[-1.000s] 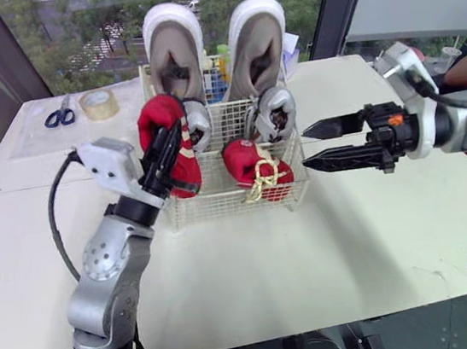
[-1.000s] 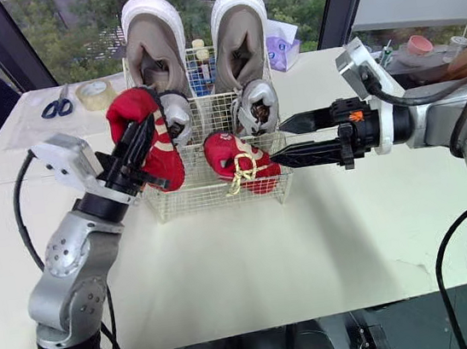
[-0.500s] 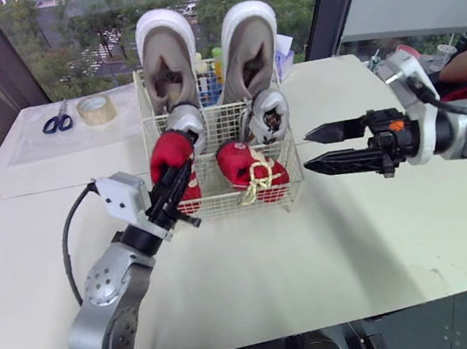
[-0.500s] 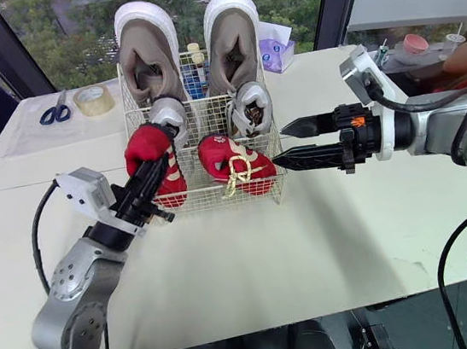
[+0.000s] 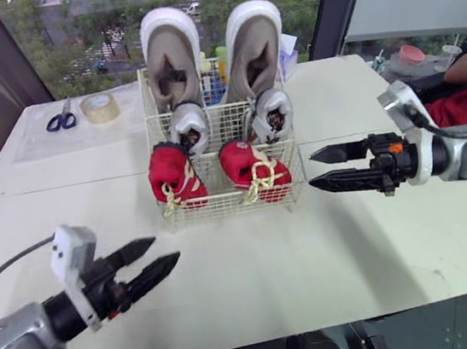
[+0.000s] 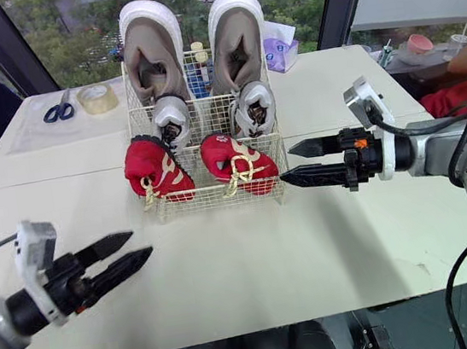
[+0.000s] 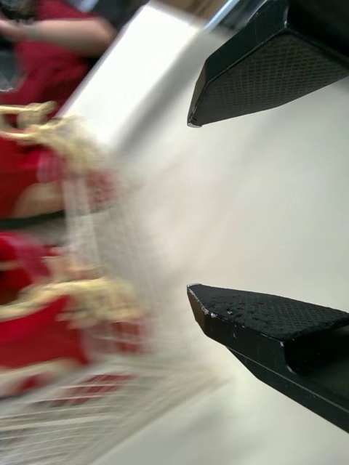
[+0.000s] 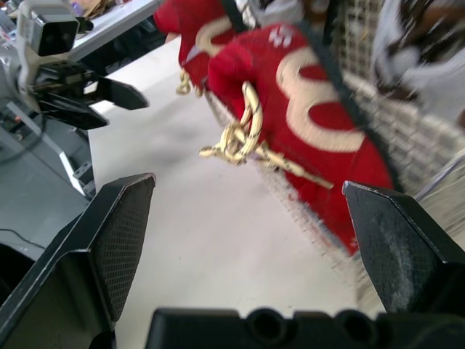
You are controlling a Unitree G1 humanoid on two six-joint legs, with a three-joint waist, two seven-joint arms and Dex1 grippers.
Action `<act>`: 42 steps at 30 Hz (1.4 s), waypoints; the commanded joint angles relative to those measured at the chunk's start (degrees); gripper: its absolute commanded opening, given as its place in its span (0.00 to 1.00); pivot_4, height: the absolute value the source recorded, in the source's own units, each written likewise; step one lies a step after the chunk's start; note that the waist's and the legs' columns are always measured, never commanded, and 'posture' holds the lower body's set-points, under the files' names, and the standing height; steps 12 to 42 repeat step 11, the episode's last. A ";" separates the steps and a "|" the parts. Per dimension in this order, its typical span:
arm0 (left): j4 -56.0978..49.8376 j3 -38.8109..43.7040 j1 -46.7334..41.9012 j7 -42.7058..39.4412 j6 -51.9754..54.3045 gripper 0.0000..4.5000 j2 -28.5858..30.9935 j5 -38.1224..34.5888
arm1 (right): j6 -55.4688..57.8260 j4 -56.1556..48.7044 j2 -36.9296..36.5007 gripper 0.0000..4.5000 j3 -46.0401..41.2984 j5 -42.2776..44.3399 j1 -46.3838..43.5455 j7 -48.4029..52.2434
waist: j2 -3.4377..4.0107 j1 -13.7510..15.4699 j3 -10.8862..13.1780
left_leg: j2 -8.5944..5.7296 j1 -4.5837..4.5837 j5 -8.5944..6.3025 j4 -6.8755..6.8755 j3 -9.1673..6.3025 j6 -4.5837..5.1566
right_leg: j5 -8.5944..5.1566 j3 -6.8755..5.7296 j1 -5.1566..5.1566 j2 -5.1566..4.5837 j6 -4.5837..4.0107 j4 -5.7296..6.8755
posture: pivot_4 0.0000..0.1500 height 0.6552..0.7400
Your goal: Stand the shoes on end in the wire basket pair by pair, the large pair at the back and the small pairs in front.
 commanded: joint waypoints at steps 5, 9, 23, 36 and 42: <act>2.89 -2.03 5.66 -12.04 -2.97 0.79 4.50 13.86 | -2.24 -3.82 -0.91 1.00 -2.65 -1.27 8.70 -1.08 | 0.06 -0.28 0.02 | -0.01 -0.03 -0.03 -0.14 0.10 0.01 | 0.00 0.09 -0.14 -0.02 -0.01 -0.04 | 1.00 1.00; 5.54 -3.72 3.82 -14.16 -3.76 0.79 4.20 16.95 | -2.77 -4.92 -0.72 1.00 -2.99 -1.36 10.49 -2.11 | 0.08 -0.28 0.03 | 0.06 -0.13 -0.03 -0.23 0.18 -0.01 | 0.01 0.17 -0.35 -0.03 -0.03 -0.03 | 1.00 1.00; 7.51 -4.83 2.01 -13.89 -3.63 0.79 3.66 18.27 | -2.89 -5.22 -0.57 1.00 -3.27 -1.24 11.05 -2.52 | 0.08 -0.22 0.03 | 0.07 -0.13 -0.04 -0.26 0.18 -0.01 | 0.01 0.18 -0.39 -0.04 -0.04 -0.03 | 1.00 1.00; 7.51 -4.83 2.01 -13.89 -3.63 0.79 3.66 18.27 | -2.89 -5.22 -0.57 1.00 -3.27 -1.24 11.05 -2.52 | 0.08 -0.22 0.03 | 0.07 -0.13 -0.04 -0.26 0.18 -0.01 | 0.01 0.18 -0.39 -0.04 -0.04 -0.03 | 1.00 1.00; 7.51 -4.83 2.01 -13.89 -3.63 0.79 3.66 18.27 | -2.89 -5.22 -0.57 1.00 -3.27 -1.24 11.05 -2.52 | 0.08 -0.22 0.03 | 0.07 -0.13 -0.04 -0.26 0.18 -0.01 | 0.01 0.18 -0.39 -0.04 -0.04 -0.03 | 1.00 1.00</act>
